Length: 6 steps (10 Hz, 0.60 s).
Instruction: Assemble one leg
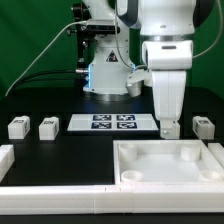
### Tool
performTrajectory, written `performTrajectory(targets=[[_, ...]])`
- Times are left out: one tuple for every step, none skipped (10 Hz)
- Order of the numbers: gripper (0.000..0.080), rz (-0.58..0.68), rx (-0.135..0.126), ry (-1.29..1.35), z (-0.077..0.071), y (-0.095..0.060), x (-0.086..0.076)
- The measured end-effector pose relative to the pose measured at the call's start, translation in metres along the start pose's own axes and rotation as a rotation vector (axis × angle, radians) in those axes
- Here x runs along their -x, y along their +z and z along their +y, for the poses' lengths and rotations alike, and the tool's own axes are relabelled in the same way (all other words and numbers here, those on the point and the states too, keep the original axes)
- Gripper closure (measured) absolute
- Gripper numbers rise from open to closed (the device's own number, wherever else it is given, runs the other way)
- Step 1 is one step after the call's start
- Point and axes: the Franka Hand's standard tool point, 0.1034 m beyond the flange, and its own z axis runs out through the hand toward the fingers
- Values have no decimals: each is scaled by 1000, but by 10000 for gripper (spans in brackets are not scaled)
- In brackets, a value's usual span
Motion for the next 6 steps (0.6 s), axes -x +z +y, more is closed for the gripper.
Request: performTrajectory(targets=[[150,1,9,-10,3,-3,-1],[150,-1,4,-23,4,0,4],[150,0,3,8,4,0,4],[150,0,3,31,4,0,4],[150,0,3,29,4,0,4],[150,0,3,37,4,0,4]])
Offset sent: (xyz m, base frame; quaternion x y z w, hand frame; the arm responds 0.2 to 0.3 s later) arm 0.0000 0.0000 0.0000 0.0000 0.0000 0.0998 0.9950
